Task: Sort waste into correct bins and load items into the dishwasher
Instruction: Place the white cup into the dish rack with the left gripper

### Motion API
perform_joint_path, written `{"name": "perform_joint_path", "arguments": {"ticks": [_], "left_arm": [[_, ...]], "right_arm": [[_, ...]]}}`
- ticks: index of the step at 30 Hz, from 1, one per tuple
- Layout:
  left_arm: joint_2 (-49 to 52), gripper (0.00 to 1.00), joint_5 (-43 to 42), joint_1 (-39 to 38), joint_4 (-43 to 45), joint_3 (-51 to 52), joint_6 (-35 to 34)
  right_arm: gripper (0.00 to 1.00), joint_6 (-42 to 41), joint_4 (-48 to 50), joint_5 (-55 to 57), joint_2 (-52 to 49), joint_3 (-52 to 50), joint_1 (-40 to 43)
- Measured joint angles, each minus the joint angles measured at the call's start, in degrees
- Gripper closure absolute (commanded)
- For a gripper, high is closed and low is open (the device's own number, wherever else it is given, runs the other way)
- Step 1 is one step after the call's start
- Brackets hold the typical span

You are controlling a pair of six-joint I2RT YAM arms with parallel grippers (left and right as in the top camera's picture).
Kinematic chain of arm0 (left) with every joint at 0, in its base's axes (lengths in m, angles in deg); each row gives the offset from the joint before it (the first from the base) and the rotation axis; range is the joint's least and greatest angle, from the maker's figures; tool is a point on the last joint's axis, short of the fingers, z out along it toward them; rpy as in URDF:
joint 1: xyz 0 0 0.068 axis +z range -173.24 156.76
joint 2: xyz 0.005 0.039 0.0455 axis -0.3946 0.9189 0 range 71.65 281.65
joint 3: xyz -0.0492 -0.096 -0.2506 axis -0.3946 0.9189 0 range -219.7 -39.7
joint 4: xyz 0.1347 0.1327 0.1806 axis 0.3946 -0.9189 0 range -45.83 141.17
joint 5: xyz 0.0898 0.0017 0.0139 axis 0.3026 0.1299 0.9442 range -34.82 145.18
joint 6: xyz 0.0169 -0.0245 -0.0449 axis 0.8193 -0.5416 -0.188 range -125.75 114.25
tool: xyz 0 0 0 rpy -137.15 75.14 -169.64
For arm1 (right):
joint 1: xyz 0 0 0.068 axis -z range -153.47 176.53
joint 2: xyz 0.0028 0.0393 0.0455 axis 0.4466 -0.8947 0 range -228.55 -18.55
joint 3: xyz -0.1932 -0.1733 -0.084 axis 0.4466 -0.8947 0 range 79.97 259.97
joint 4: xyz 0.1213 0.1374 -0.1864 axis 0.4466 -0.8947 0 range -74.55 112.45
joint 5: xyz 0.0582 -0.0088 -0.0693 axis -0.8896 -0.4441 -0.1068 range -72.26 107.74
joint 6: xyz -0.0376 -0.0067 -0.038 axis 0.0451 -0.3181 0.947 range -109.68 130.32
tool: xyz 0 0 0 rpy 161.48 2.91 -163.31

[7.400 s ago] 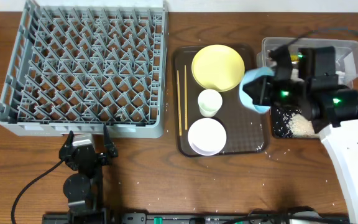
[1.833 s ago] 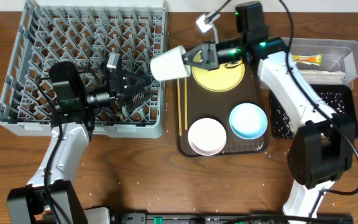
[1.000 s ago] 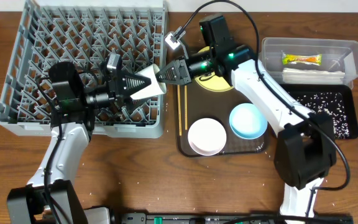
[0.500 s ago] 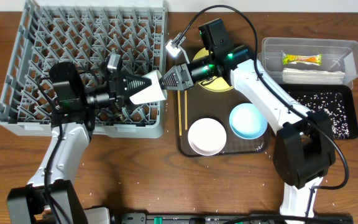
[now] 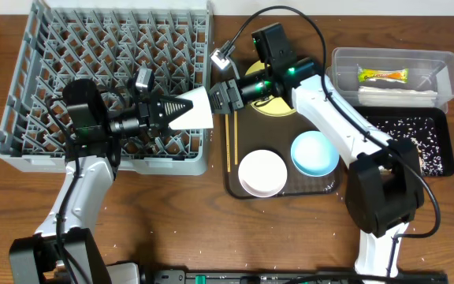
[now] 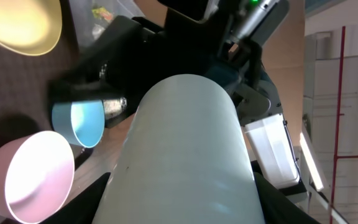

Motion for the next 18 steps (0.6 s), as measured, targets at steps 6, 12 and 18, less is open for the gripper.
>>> {"name": "perform_joint_path", "arguments": {"ticks": [6, 12, 18], "left_arm": [[0.13, 0.74, 3.32, 0.13, 5.27, 0.00, 0.90], [0.11, 0.76, 12.26, 0.09, 2.40, -0.11, 0.90], [0.15, 0.76, 23.34, 0.09, -19.06, -3.58, 6.08]], "right_arm": [[0.39, -1.51, -1.03, 9.07, 0.00, 0.00, 7.32], [0.25, -1.90, -6.10, 20.70, 0.63, 0.00, 14.62], [0.20, 0.13, -11.69, 31.47, 6.60, -0.02, 15.39]]}}
